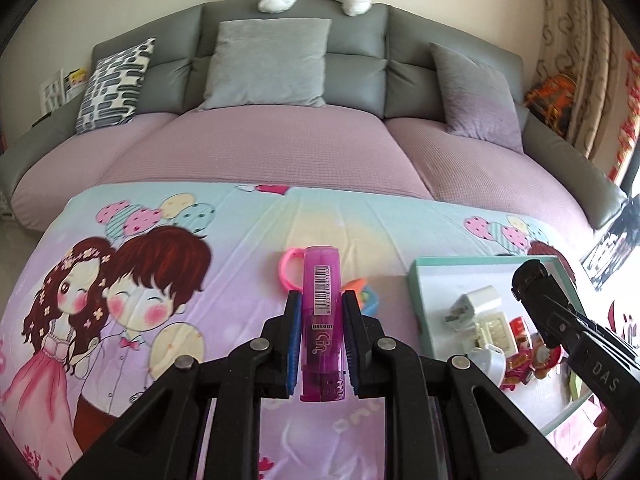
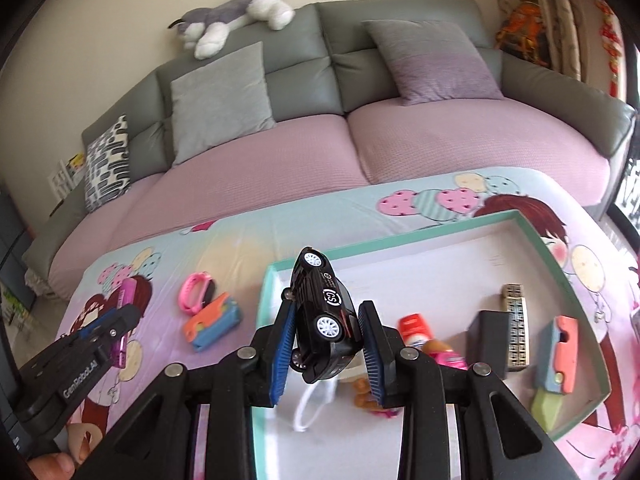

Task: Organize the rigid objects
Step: 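Carry the pink tube and black toy car over the tray with both tools, then lower and release the pink tube and toy car into the tray with both tools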

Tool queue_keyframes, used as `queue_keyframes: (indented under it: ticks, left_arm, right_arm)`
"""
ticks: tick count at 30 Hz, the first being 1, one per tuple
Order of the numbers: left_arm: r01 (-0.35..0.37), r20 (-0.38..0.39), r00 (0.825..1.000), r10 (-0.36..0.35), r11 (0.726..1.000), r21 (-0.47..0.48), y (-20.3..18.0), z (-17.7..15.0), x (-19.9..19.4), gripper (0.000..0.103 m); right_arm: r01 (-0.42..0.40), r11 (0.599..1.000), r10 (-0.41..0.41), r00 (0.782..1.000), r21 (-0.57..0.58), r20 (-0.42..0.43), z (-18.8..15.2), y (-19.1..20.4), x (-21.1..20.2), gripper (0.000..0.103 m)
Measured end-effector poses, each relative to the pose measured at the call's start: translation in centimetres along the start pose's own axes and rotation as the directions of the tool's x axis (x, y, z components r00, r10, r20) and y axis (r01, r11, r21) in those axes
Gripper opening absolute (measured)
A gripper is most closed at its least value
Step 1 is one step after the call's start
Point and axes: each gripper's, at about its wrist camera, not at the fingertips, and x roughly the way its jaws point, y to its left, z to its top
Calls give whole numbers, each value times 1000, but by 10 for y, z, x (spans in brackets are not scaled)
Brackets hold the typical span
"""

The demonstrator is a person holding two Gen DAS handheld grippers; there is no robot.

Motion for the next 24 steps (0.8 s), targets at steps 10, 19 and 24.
queue_keyframes:
  ticks: [10,19,24]
  left_arm:
    - [93,-61,995,-83,977,191,-84,-9,20,20]
    - [123,-135,987,-92,961,247,-116,-25,42,20]
    - [120,-156,984,-83,962,244,-120,-28,49,20]
  right_arm:
    - [103,987,-107,994,125,23,6,-66,-4,34]
    - [147,972,-154,988,184,22,5,-99,0,34]
    - [160,965,-171,985,208,36,4,-109,1,34]
